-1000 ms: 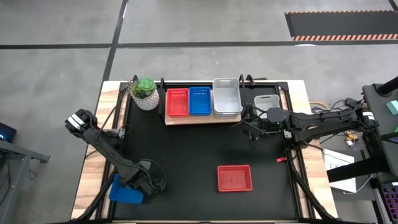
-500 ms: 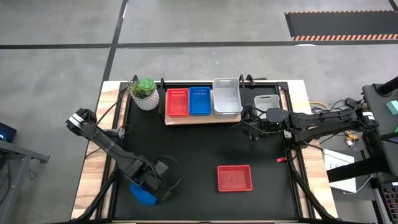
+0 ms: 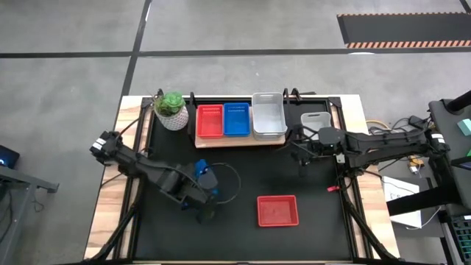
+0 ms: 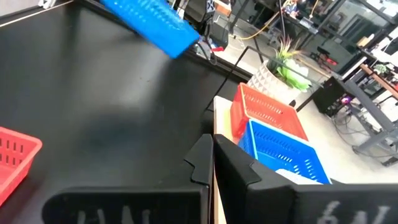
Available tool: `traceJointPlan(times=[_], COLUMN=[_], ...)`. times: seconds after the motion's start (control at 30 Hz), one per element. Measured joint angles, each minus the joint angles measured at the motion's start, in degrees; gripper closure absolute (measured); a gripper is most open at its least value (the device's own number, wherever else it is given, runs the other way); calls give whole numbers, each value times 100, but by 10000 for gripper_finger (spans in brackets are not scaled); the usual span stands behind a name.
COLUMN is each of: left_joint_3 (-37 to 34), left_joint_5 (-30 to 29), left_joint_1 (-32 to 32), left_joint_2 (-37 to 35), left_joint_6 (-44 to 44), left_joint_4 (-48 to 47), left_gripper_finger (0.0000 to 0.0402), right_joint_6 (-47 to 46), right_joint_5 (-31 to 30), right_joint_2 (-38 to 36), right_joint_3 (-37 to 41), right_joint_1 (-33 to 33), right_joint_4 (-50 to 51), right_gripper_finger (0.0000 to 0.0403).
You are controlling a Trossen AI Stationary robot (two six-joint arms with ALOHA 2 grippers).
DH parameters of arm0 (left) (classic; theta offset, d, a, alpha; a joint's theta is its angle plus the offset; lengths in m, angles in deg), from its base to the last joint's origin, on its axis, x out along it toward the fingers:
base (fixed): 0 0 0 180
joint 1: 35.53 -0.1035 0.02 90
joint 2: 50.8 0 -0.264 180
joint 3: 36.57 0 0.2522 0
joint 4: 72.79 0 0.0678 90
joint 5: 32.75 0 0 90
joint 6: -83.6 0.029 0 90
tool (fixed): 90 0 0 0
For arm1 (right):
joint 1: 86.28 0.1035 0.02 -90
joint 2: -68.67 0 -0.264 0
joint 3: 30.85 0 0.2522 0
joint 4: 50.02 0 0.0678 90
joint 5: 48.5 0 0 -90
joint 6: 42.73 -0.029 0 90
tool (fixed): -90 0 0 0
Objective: Stack baskets on shelf by color
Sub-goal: Stack the blue basket on top of the blue basket on the shelf
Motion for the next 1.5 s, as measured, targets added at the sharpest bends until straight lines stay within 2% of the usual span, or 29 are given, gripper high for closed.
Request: traceJointPlan(times=[0.17, 0.33, 0.5, 0.63, 0.83, 1.03, 1.13, 1.5], left_joint_3=[860, 1460, 1659, 1660, 1507, 1019, 713, 44], left_joint_5=[-669, -978, -1341, -1440, -1416, -913, -890, -868], left_joint_1=[-363, -825, -1424, -2027, -2871, -3519, -3769, -3974], left_joint_2=[398, 745, 897, 925, 936, 940, 968, 964], left_joint_6=[1235, 2753, 4145, 4845, 5613, 6212, 6294, 6173], left_joint_4=[-496, -567, -574, -466, 126, 1216, 1633, 2134], left_gripper_finger=[401, 401, 402, 402, 402, 402, 402, 401], right_joint_6=[-30, -42, -42, -58, -98, -107, -107, -195], right_joint_5=[2, 0, -4, -100, -105, -105, -105, -103], right_joint_2=[-82, -101, -158, -204, -271, -291, -300, -300], right_joint_3=[0, 0, 0, 0, 0, 0, 0, 0], right_joint_1=[1, 0, 1, 0, 2, 2, 2, 2], right_joint_4=[64, 111, 267, 338, 371, 481, 478, 495], right_gripper_finger=[394, 394, 394, 394, 394, 394, 394, 394])
